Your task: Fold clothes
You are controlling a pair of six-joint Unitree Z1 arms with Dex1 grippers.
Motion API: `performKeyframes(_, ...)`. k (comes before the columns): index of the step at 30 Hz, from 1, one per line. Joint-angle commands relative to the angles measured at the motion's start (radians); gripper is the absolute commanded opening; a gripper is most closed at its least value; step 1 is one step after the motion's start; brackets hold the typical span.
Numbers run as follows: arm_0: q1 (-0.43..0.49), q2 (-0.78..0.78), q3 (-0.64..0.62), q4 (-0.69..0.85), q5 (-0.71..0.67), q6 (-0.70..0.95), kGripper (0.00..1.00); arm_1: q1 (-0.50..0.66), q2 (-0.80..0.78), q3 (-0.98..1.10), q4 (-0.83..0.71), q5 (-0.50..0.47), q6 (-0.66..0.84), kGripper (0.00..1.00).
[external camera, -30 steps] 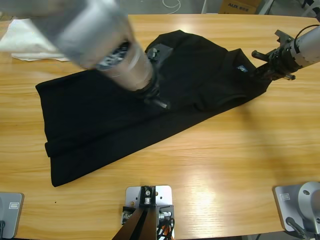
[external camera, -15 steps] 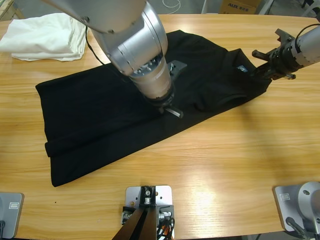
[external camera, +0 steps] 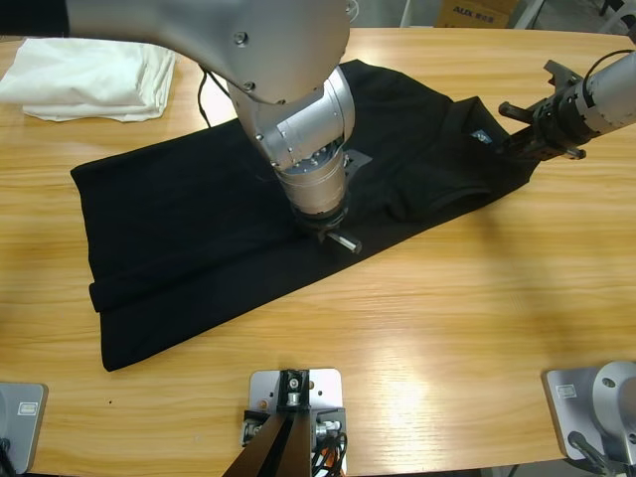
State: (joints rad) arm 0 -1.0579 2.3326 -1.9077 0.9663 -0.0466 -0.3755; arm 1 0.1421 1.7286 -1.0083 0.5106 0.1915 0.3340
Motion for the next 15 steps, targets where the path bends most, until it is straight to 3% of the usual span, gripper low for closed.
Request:
performKeyframes(1, 0.026, 0.085, -0.029, 0.038, 0.068, 0.011, 0.000, 0.007, 0.038, 0.007, -0.001, 0.020, -0.013, 0.000)
performKeyframes(11, 0.094, 0.133, -0.124, 0.085, 0.143, -0.005, 0.000, 0.005, 0.020, 0.010, 0.002, 0.023, -0.013, 0.000)
performKeyframes(15, 0.087, 0.099, -0.167, 0.177, 0.136, -0.002, 0.000, -0.001, 0.004, 0.010, 0.009, 0.024, -0.016, 0.000)
